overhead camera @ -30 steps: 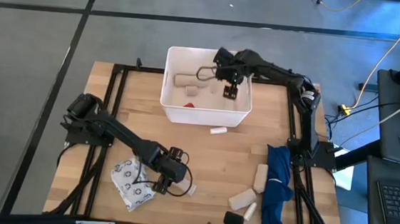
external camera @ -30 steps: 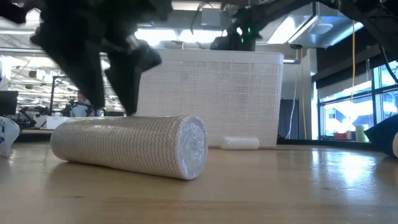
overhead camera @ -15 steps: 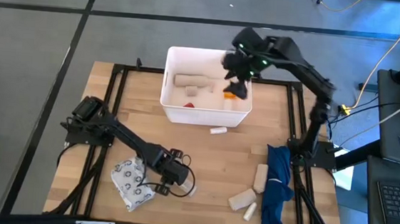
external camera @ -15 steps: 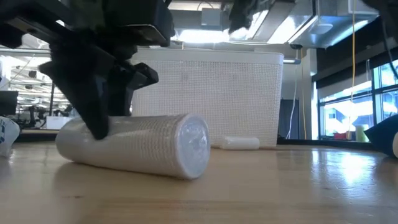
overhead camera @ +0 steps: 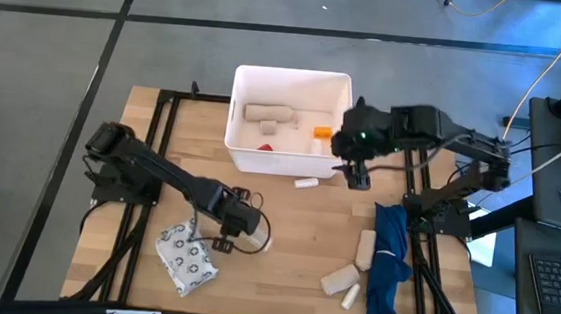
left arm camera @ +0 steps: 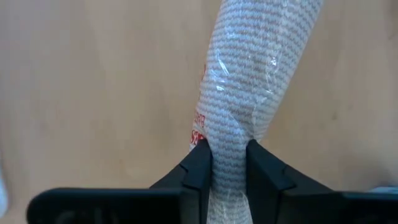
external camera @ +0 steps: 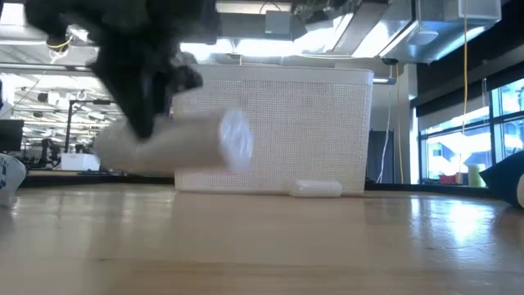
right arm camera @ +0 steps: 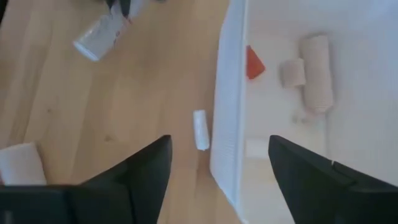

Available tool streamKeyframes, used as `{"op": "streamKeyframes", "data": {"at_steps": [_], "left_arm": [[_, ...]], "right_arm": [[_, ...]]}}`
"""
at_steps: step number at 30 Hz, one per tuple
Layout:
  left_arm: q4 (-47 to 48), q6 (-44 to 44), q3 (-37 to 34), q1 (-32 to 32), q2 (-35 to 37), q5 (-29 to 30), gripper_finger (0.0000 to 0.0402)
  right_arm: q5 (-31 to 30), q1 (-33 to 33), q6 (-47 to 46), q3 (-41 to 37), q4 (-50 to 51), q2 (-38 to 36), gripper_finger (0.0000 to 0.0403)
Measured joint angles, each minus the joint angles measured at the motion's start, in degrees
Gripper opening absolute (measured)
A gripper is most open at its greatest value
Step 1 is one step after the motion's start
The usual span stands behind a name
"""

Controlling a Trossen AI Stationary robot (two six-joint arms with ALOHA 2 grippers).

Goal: Pick & place medical supplies in basket/bin
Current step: Put the white bandage into the white bin

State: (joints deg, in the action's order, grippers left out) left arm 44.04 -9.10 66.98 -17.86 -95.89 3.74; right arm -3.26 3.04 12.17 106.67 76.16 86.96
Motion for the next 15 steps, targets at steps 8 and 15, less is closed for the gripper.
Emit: {"op": "streamKeyframes", "data": {"at_steps": [8,15], "left_arm": [[-1.7,-9.76,5.94,3.88,14.65,3.01,0.0063],[-3.46,-0.65,17.27,9.27,19.98,16.49,0.0063]], "right_arm": [[0.1,-2.71,-1.35,-24.73,-18.32,-10.79,0.0242],[-2.87,-5.05,-1.73,-38.44,-32.79,-13.26,0.023]]}}
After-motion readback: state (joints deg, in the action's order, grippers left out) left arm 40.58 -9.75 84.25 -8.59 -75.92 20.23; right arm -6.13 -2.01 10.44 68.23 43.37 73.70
